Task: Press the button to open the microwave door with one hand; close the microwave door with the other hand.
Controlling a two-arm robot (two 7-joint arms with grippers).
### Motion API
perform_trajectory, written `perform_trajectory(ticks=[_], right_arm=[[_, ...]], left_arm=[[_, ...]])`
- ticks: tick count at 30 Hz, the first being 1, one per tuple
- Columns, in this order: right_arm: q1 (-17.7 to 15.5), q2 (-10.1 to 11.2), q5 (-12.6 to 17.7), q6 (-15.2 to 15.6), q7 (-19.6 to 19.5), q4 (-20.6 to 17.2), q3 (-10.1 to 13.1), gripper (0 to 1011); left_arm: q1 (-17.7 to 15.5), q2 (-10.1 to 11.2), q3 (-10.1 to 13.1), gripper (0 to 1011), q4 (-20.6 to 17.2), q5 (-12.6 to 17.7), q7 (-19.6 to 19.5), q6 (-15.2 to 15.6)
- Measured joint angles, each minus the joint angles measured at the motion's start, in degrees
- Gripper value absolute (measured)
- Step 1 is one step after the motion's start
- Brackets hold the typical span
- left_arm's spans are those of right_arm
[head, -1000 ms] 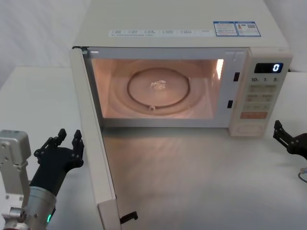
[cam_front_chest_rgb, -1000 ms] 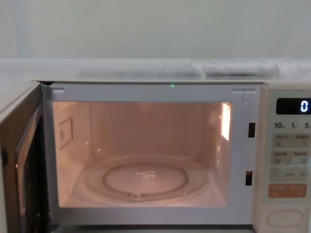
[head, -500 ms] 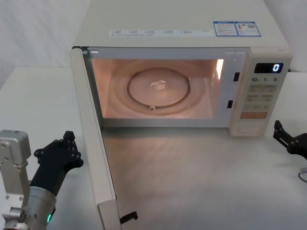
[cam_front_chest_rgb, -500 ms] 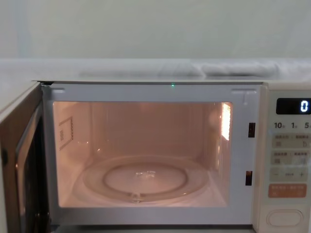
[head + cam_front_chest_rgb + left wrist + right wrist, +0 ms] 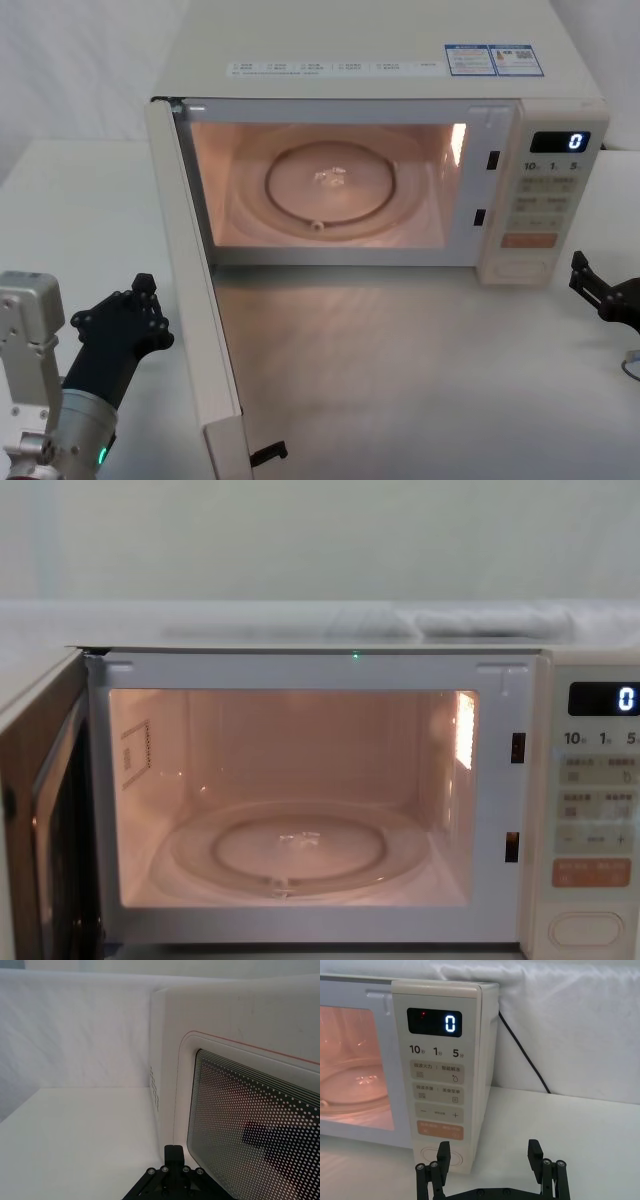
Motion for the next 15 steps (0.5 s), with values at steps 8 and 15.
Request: perform_trajectory(ticks=[8, 15], right_arm=[[0.0, 0.0, 0.0, 0.0, 0.0, 0.0, 0.0, 1002], [0.0, 0.0, 0.0, 0.0, 0.0, 0.0, 0.0, 1002]], left_arm=[[1.25, 0.13, -1.08, 0, -0.73, -0.67, -2.57, -0.33], [2.21, 0.68, -3.44, 0, -1.72, -1.54, -4.89, -0.15]])
